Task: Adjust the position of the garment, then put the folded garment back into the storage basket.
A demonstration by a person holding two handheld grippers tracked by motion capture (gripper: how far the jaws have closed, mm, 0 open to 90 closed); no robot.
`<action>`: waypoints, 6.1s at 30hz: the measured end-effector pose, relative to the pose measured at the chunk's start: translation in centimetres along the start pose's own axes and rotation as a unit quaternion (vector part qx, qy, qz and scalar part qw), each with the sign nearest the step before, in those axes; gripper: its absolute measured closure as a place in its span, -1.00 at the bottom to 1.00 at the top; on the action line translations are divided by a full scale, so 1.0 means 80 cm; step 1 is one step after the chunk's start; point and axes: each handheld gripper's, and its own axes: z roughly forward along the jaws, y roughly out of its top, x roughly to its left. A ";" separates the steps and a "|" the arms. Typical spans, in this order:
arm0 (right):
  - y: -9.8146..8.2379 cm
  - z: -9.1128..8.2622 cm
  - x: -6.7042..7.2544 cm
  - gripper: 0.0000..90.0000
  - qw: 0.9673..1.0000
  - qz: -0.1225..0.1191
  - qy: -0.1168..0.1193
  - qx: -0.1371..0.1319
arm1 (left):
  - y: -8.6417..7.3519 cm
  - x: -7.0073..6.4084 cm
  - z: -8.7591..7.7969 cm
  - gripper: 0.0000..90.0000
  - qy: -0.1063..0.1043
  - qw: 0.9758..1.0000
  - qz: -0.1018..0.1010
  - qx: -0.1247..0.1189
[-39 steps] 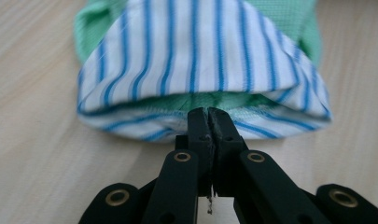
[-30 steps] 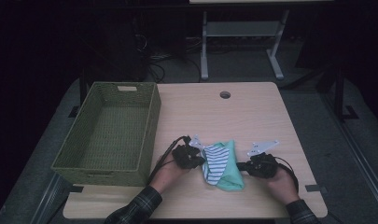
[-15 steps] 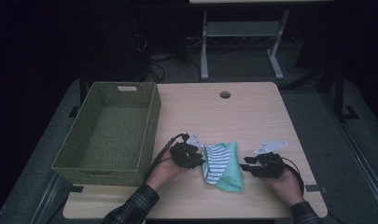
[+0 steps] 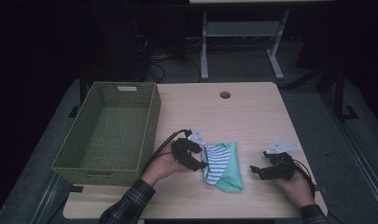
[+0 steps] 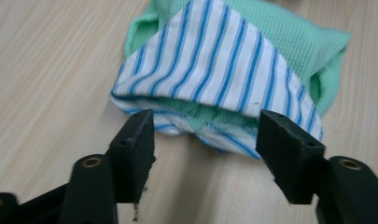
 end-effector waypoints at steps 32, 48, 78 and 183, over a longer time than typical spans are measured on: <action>-0.003 0.005 -0.004 -0.78 1.000 0.007 -0.002 -0.015 | 0.030 -0.006 0.060 -0.68 -0.031 0.989 0.105 0.103; -0.003 0.005 -0.004 -0.78 1.000 0.008 -0.003 -0.014 | 0.023 -0.005 0.073 -0.71 -0.045 0.988 0.089 0.115; -0.002 0.005 -0.004 -0.77 1.000 0.011 -0.004 -0.014 | 0.032 -0.020 0.070 0.55 -0.042 0.989 0.083 0.114; -0.002 0.005 -0.003 -0.78 1.000 0.015 -0.005 -0.012 | -0.087 0.093 -0.279 0.60 0.159 0.966 -0.206 0.006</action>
